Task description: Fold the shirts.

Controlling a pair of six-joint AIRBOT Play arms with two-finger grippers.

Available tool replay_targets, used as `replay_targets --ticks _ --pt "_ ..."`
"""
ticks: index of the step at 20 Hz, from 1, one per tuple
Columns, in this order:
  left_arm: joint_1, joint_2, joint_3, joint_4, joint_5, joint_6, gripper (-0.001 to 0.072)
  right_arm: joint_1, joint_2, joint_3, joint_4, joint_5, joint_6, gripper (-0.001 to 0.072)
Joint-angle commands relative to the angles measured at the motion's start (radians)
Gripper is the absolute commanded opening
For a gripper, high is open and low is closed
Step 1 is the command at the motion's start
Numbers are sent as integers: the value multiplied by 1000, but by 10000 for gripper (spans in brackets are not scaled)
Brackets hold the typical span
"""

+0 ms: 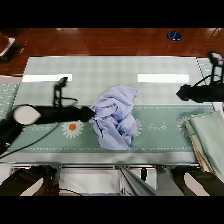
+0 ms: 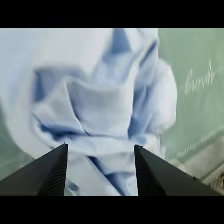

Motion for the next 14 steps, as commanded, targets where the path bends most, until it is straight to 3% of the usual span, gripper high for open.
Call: replay_targets --ticks 1,3,6,8,12,14 --pt "293 107 96 19 -104 35 507 -231 2 44 -40 8 -4 408" --pt "418 129 68 -77 -70 -48 506 -370 5 23 -39 45 -3 408" --pt "425 14 -6 -143 -255 56 507 -406 5 -111 36 51 -21 408" --pt "416 -87 -55 -177 -250 82 506 -372 5 -214 145 49 -85 407" --pt "373 -301 -62 -484 -251 401 507 -234 5 -345 192 60 -119 407" --pt "323 -395 -56 -579 -249 514 506 -156 5 -380 193 65 -116 407"
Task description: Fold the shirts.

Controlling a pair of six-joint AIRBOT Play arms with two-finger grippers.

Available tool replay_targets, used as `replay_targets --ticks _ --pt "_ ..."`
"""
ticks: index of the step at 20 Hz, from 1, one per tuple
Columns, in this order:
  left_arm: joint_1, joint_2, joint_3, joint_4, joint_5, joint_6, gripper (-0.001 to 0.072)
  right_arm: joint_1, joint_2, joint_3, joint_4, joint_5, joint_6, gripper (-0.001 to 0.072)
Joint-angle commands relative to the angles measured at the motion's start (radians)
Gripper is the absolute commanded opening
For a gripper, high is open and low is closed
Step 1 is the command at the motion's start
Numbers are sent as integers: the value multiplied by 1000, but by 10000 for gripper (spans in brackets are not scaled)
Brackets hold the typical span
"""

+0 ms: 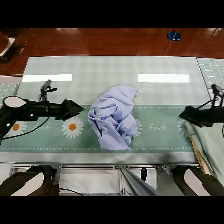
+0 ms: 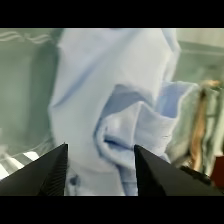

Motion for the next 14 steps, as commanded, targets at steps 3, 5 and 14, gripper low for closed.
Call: replay_targets --ticks 3,5,14 --pt "-129 -239 34 -201 -29 261 507 193 1 -79 37 2 20 407" --pt "-177 -282 66 -201 -58 292 504 259 0 -79 37 -16 53 407" --pt "-151 -296 106 -193 -118 341 21 542 -163 -78 230 -142 32 407"
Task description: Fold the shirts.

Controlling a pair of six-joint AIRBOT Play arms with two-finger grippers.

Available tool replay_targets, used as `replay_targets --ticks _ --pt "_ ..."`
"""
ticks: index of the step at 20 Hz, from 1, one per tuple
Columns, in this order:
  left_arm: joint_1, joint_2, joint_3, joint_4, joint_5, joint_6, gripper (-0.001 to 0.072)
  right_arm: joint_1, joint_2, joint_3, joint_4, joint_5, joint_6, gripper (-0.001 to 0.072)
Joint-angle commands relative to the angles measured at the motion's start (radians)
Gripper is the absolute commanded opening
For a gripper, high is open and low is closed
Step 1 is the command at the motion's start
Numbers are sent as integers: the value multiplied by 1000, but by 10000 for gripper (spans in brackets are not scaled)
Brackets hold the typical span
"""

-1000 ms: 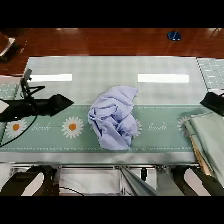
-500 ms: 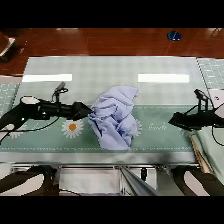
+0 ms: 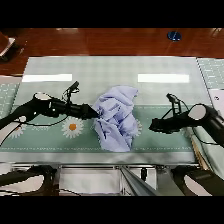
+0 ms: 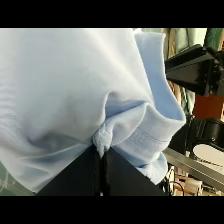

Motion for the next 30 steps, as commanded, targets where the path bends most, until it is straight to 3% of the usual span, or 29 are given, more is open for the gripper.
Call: replay_targets --ticks 1,5,11,12,15,16,18,21,27,30 --pt "5 -5 6 -2 -14 14 21 85 -92 0 166 -87 -75 407" --pt "5 -5 6 -2 -13 14 21 90 -175 0 411 -110 -234 407" --pt "4 -6 6 -2 -5 14 21 115 -280 0 576 -104 -356 407" --pt "3 -6 6 -3 3 14 21 130 -295 0 597 -103 -373 378" --pt "5 -5 6 -3 18 14 21 152 -304 8 685 -84 -481 20" --pt "13 -5 12 -3 13 13 20 147 -304 40 678 -55 -497 19" --pt "49 14 60 -6 -19 -10 20 111 -302 165 596 35 -476 19" --pt "135 103 222 -23 -14 -77 20 12 -261 502 376 119 -322 18" --pt "272 343 670 -19 174 -195 20 -93 -188 1355 12 287 -163 18" --pt "322 465 801 74 199 -238 20 -92 -73 1503 -145 298 -143 18"
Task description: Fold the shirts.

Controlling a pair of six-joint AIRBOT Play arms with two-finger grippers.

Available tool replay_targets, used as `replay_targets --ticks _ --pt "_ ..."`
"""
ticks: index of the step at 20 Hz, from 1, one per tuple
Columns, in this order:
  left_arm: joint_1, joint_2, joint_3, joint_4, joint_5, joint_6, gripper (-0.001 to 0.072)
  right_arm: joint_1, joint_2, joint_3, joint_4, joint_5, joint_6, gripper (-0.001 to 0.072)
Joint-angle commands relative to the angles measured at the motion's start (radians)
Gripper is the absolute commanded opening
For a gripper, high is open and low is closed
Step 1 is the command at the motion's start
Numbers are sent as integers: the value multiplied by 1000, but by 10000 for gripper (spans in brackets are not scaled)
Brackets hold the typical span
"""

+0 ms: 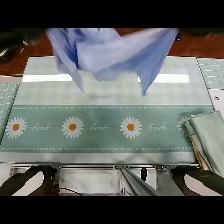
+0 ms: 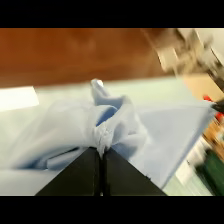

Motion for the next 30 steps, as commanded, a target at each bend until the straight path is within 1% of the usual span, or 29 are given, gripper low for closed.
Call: replay_targets --ticks 1,3,4,5,7,8,10,11,13,14,16,17,18,20,22,23,25,27,28,30 --pt "63 154 158 122 61 -79 20 -14 134 204 -242 43 53 19" --pt "85 259 162 232 45 -105 20 -14 231 204 -320 67 58 19" --pt "90 307 162 285 9 -108 20 -14 267 204 -353 77 61 19" --pt "90 348 161 337 -33 -137 20 -14 299 204 -383 89 68 19" --pt "89 413 161 443 -120 -214 20 -14 342 204 -441 148 87 19" --pt "89 444 160 517 -149 -268 20 -14 357 198 -493 198 106 19" --pt "89 502 142 679 -185 -370 20 -14 402 120 -598 254 151 19" --pt "89 526 120 722 -204 -401 20 -14 428 53 -634 276 171 19" --pt "89 566 36 732 -245 -414 20 -14 469 -101 -633 314 187 19" --pt "89 576 -20 732 -264 -439 20 -14 484 -183 -620 324 189 19" --pt "89 575 -162 732 -305 -460 20 -14 495 -358 -607 342 189 19" --pt "89 568 -243 732 -298 -474 20 -14 492 -445 -608 337 189 19" --pt "89 555 -332 728 -266 -477 20 -14 486 -529 -608 304 189 19" --pt "88 500 -486 666 -159 -476 20 -16 447 -682 -614 200 195 17" --pt "64 407 -585 568 -18 -438 20 -56 354 -772 -591 93 211 17" --pt "38 344 -605 533 56 -413 20 -93 287 -780 -549 47 204 17" --pt "-32 201 -599 508 201 -388 20 -176 159 -772 -422 -50 148 18" --pt "-98 53 -565 505 340 -379 20 -243 43 -743 -317 -114 121 19" --pt "-118 -21 -533 498 380 -379 20 -265 -13 -714 -269 -131 103 19" --pt "-140 -170 -439 484 412 -379 21 -283 -107 -649 -199 -151 69 19"
